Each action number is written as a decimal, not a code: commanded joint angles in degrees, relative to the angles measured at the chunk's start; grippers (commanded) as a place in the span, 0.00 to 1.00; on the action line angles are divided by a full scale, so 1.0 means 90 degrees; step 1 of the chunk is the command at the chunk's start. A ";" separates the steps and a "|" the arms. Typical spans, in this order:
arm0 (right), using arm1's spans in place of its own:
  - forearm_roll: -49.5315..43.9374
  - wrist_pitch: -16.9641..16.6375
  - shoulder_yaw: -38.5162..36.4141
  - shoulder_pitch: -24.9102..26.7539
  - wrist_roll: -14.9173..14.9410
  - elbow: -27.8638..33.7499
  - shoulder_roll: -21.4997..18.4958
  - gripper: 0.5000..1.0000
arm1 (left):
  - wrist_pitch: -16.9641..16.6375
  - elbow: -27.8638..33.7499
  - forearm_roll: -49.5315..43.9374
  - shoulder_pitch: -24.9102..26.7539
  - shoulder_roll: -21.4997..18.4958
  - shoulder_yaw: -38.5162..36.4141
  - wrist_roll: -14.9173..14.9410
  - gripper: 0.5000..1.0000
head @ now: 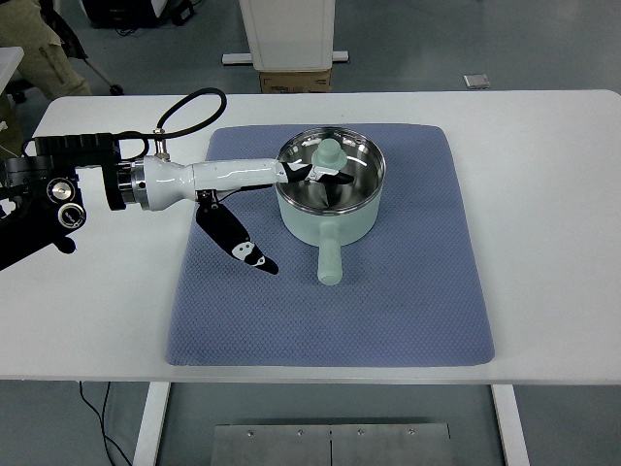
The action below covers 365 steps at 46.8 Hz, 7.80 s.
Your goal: Rotate green pot handle
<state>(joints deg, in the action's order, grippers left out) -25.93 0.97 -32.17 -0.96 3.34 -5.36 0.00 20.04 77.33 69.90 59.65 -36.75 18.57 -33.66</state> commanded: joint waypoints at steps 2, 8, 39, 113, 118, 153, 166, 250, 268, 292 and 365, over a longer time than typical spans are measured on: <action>0.0000 0.0000 0.0000 0.0000 0.0000 0.0000 0.0000 1.00 | 0.0000 0.0041 0.0300 0.0013 0.0002 -0.0071 -0.0001 1.00; 0.0000 0.0000 0.0000 0.0000 0.0000 0.0000 0.0000 1.00 | 0.0000 0.0061 0.0680 0.0013 0.0041 -0.0207 -0.0001 1.00; 0.0000 0.0000 0.0000 0.0000 0.0000 0.0000 0.0000 1.00 | -0.0010 0.0051 0.1208 0.0218 0.0246 -0.0452 -0.0001 1.00; 0.0000 0.0000 0.0000 0.0000 0.0000 0.0000 0.0000 1.00 | -0.0049 -0.0398 0.2644 0.0462 0.1203 -0.0999 -0.0001 1.00; 0.0000 0.0000 0.0000 0.0000 0.0000 0.0000 0.0000 1.00 | -0.0049 -0.0398 0.2780 0.0462 0.1213 -0.1028 -0.0001 1.00; 0.0000 0.0000 0.0000 0.0000 0.0000 0.0000 0.0000 1.00 | -0.0020 -0.0408 0.3464 0.0784 0.1057 -0.1399 -0.0030 1.00; 0.0000 0.0000 0.0000 0.0000 0.0000 0.0000 0.0000 1.00 | -0.0010 -0.0398 0.3601 0.0989 0.0812 -0.1585 -0.0049 1.00; 0.0000 0.0000 0.0000 0.0000 0.0000 0.0000 0.0000 1.00 | -0.0117 -0.0916 0.4792 0.1751 0.0207 -0.2288 -0.0059 1.00; 0.0000 0.0000 0.0000 0.0000 0.0000 0.0000 0.0000 1.00 | -0.0361 -0.1424 0.5085 0.1770 0.0207 -0.2346 -0.0049 1.00; 0.0000 0.0000 0.0000 0.0000 0.0000 0.0000 0.0000 1.00 | -0.0449 -0.1697 0.5124 0.1770 0.0246 -0.2356 -0.0020 1.00; 0.0000 0.0000 0.0010 0.0000 0.0000 0.0000 0.0000 1.00 | -0.0850 -0.0476 -0.0119 0.1312 0.0314 -0.2024 -0.0149 1.00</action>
<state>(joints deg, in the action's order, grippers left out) -25.93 0.97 -32.17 -0.97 3.33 -5.37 0.00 12.78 73.13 70.03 71.67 -33.95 -0.24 -35.00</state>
